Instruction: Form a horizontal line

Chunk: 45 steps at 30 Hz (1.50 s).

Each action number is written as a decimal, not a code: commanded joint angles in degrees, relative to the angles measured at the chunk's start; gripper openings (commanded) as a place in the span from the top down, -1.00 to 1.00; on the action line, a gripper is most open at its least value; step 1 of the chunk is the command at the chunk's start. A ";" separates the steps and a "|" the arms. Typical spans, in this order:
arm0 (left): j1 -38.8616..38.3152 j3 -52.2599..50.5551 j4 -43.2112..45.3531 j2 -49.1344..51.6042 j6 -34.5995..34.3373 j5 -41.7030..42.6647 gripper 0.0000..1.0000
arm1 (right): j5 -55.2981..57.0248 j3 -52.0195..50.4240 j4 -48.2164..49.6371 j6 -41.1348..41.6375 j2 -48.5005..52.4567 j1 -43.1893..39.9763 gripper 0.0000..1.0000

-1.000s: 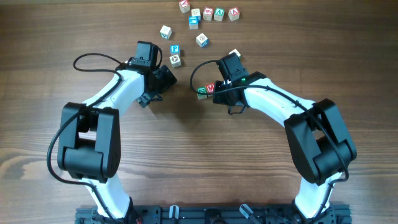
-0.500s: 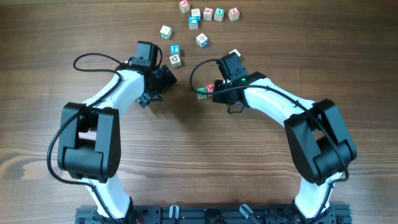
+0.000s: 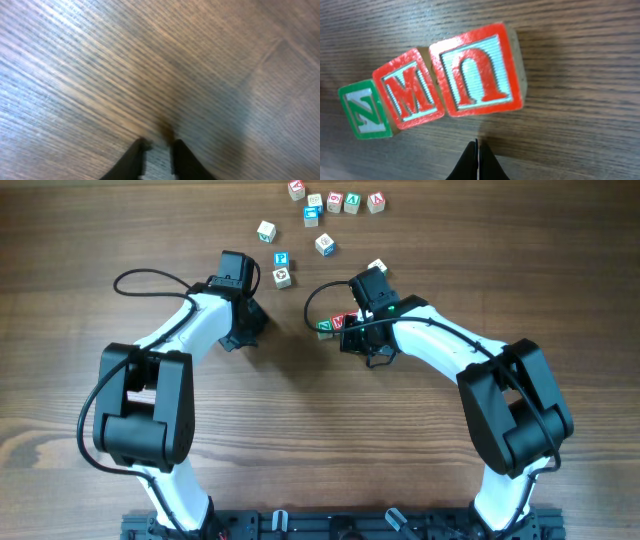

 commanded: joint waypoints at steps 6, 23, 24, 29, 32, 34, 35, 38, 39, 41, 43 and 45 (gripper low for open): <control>0.31 -0.79 -1.53 1.14 0.02 -2.01 0.92 | -4.61 -0.35 0.11 -3.10 1.29 -0.13 0.91; -4.17 -0.79 1.73 1.92 1.53 14.01 0.92 | 18.14 -0.35 -4.31 0.74 0.72 -3.23 0.91; -4.90 -0.79 2.19 2.19 1.81 13.88 0.92 | 18.21 -0.35 -3.43 -0.68 0.72 -3.85 0.91; -8.87 -0.79 6.10 5.38 1.84 13.86 0.92 | 16.00 -0.35 -0.52 -6.43 0.74 -7.65 0.91; -10.32 -0.79 8.26 7.69 1.79 13.88 0.92 | 8.79 -0.35 3.06 -12.52 0.74 -9.22 0.91; -10.80 -0.79 8.76 8.85 1.77 13.90 0.92 | 5.75 -0.35 4.50 -13.90 0.74 -9.55 0.91; -10.95 -0.79 8.70 9.31 1.77 13.92 0.92 | 5.22 -0.35 5.18 -13.86 0.76 -9.57 0.91; -11.02 -0.79 8.48 9.79 1.53 14.12 0.92 | 4.72 -0.35 6.34 -13.81 1.01 -9.38 0.91; -11.02 -0.79 8.50 9.77 1.55 14.29 0.92 | 4.13 -0.35 6.58 -13.79 1.20 -9.27 0.91; -11.02 -0.79 8.92 9.77 1.57 16.31 0.92 | 1.46 -0.35 6.82 -13.77 1.86 -9.14 0.91; -11.02 -0.79 8.92 9.77 1.55 16.72 0.92 | 0.02 -0.35 7.10 -13.70 2.43 -9.11 0.91; -11.17 -0.79 8.94 9.77 1.55 16.70 0.92 | -1.46 -0.35 7.69 -13.66 3.04 -8.98 0.91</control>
